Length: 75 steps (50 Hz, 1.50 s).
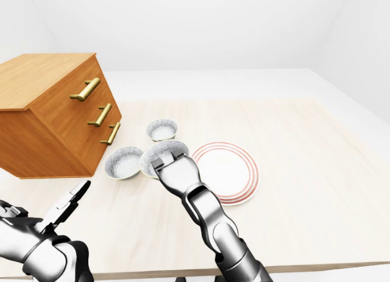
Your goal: Put the bowl at the front on the plate.
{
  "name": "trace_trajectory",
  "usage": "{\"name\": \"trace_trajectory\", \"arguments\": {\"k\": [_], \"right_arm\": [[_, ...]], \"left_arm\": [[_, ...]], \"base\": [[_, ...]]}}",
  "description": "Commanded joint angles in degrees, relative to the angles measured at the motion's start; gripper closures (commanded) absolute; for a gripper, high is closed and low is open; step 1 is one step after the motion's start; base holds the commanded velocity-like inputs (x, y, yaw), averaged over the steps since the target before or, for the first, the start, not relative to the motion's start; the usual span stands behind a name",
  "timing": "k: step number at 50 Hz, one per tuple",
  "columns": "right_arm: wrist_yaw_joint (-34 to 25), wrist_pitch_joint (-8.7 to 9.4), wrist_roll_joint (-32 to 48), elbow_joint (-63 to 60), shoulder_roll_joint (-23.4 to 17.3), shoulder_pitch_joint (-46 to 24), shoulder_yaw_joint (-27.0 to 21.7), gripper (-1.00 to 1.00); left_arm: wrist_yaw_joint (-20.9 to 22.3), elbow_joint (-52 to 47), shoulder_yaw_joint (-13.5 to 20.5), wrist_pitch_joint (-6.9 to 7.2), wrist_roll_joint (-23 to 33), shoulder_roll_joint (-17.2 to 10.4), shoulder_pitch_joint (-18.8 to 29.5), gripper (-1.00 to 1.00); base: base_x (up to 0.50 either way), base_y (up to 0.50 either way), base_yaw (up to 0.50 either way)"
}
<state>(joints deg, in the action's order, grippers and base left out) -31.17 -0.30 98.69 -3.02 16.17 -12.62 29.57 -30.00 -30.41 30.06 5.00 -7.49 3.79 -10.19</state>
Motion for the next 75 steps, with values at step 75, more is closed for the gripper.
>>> {"name": "trace_trajectory", "arguments": {"k": [75], "right_arm": [[9.79,5.3,-2.59,-21.43,-11.31,15.07,-5.19,1.0]], "left_arm": [[0.0,0.86,-0.4,0.0,0.39,-0.26,0.12,-1.0]], "base": [[0.0,0.0,0.0]]}}
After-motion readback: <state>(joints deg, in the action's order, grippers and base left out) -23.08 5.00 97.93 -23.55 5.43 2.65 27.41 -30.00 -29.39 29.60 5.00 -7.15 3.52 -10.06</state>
